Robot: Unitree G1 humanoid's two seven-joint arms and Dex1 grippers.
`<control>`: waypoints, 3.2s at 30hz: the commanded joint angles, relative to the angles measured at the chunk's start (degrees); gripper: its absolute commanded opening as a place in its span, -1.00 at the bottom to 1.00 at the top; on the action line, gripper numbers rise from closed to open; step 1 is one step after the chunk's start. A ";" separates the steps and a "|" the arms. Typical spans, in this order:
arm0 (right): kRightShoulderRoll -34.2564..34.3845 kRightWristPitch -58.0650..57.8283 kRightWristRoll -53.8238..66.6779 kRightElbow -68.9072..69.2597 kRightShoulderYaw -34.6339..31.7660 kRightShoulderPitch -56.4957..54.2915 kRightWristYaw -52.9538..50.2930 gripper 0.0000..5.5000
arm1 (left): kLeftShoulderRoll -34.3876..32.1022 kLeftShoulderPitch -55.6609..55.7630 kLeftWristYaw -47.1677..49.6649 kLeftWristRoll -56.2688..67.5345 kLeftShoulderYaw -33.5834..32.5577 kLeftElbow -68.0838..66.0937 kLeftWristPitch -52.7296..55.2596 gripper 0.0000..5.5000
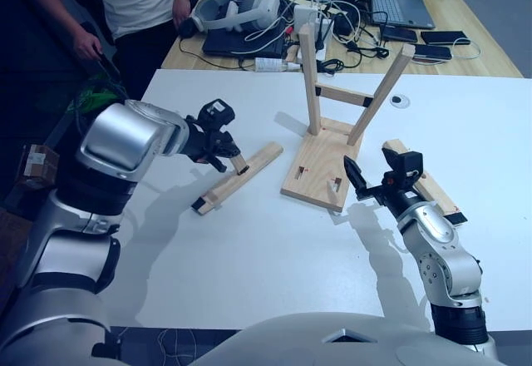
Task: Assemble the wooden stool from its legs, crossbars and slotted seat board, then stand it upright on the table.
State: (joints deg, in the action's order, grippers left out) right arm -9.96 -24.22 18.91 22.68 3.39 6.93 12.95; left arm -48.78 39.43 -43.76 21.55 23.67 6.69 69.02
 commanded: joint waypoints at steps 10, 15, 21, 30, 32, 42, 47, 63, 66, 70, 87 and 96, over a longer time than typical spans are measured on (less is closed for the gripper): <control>0.33 -0.69 -0.91 -0.12 0.12 -0.38 -0.15 0.96 | 5.12 -7.82 5.36 -0.58 -8.52 -0.98 1.08 -0.85; 0.32 -0.63 -1.04 -0.19 0.39 -0.36 -0.03 0.96 | 5.46 -6.19 5.14 -0.85 -9.50 -1.05 -0.45 -0.59; 0.32 -0.43 -1.08 -0.27 0.49 -0.19 -0.04 0.96 | 5.93 -4.02 5.21 -1.38 -10.52 -0.58 -1.31 -0.33; 1.28 5.53 -0.52 -0.95 -1.41 0.98 0.99 0.96 | 4.70 -2.96 6.35 1.02 -21.05 7.31 0.55 -0.14; 1.80 9.45 -0.74 -1.69 -2.03 2.39 1.50 0.96 | 7.24 -4.65 9.13 1.75 -25.99 9.97 0.54 -0.14; 3.42 16.42 -0.45 -7.69 -3.26 3.31 2.69 0.96 | 28.63 -14.77 23.55 -1.39 -36.58 7.74 -33.24 -0.14; 2.76 17.90 -0.30 -9.16 -3.56 3.85 4.65 0.96 | 33.95 -21.84 25.78 -3.76 -35.34 5.15 -45.39 -0.14; 2.10 18.73 -0.07 -9.75 -5.20 3.66 6.35 0.96 | 35.28 -17.46 33.65 3.67 -37.25 11.51 -36.86 -0.14; 1.87 18.50 -0.38 -10.05 -5.16 3.29 6.42 0.96 | 35.94 -23.39 32.96 2.60 -33.87 3.33 -31.97 -0.14; 1.59 18.31 -0.81 -10.87 -5.08 3.27 6.38 0.96 | 38.06 -23.99 33.12 2.05 -32.10 -0.30 -32.94 -0.14; 3.09 19.30 -1.61 -11.78 -4.67 3.71 5.69 0.96 | 30.56 -4.58 32.61 7.07 -35.87 9.08 -27.66 -0.14; 2.98 18.82 -1.75 -11.77 -4.56 3.76 5.85 0.96 | 32.96 -17.80 32.21 -1.16 -23.14 -4.17 -24.72 -0.14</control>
State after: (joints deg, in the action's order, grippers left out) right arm -7.04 -5.28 17.53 11.03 -1.19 10.78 19.10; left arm -16.29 24.88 -11.62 22.02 -1.07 5.50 43.27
